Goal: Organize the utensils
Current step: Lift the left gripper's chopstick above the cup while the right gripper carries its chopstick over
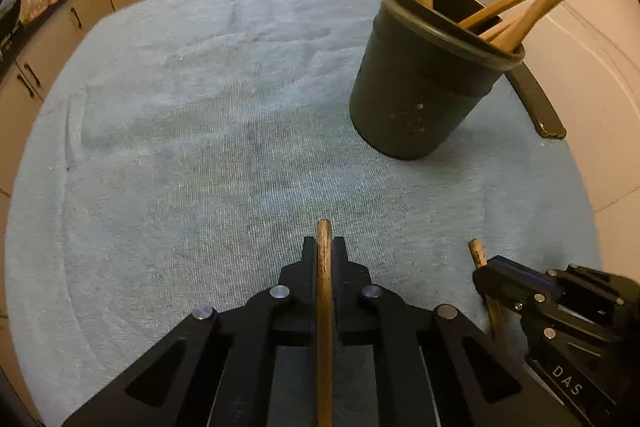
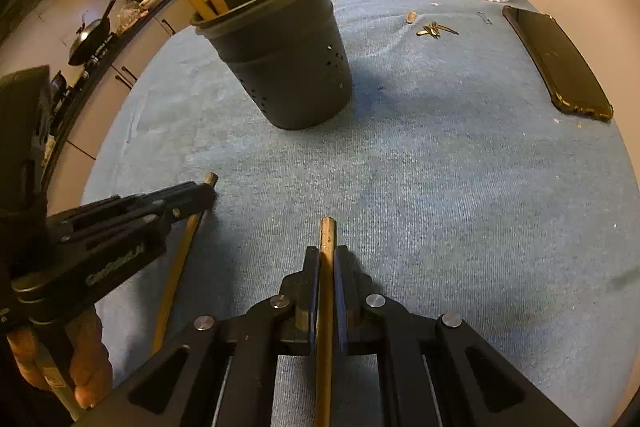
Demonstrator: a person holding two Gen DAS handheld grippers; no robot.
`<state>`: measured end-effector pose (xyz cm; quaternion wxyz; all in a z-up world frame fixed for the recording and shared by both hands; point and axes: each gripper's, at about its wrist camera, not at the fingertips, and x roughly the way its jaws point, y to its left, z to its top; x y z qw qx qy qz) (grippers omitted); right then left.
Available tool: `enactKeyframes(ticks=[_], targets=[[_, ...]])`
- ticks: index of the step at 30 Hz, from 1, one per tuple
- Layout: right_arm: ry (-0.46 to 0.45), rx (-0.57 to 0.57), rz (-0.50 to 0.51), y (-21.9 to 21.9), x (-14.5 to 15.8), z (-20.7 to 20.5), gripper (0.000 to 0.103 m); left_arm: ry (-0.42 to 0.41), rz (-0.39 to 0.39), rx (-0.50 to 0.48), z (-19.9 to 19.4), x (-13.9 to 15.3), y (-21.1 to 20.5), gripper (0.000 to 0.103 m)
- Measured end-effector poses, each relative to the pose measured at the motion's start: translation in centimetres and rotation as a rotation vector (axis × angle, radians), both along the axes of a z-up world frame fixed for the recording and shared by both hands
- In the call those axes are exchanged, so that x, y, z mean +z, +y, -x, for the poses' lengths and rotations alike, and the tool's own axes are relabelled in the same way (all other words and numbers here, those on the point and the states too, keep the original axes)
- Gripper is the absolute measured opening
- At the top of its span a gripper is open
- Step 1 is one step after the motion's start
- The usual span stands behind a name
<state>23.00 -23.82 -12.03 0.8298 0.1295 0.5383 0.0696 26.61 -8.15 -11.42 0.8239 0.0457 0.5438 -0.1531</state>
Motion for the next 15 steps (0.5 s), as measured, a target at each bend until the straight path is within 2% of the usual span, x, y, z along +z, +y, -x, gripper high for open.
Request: enactKeyframes(ticks=[3, 5, 8, 11, 15], targets=[[-0.006, 0.008, 0.006, 0.7, 0.0, -0.7, 0.009, 0.004, 0.007, 0.011, 0.0, 0.1, 0.0, 0.007], [-0.012, -0.003, -0.024, 0.6, 0.1, -1.0, 0.008, 0.017, 0.071, 0.04, 0.1, 0.9, 1.0, 0.007], [-0.071, -0.027, -0.036, -0.1, 1.9, -0.2, 0.008, -0.077, 0.119, 0.079, 1.5, 4.0, 3.1, 0.007], [-0.181, -0.041, -0.052, -0.5, 4.9, 1.5, 0.008, -0.163, 0.155, 0.134, 3.5, 7.4, 5.5, 0.007], [-0.319, -0.07, -0.02, -0.5, 8.8, 5.1, 0.008, -0.266, 0.211, 0.196, 7.2, 11.4, 8.1, 0.007]])
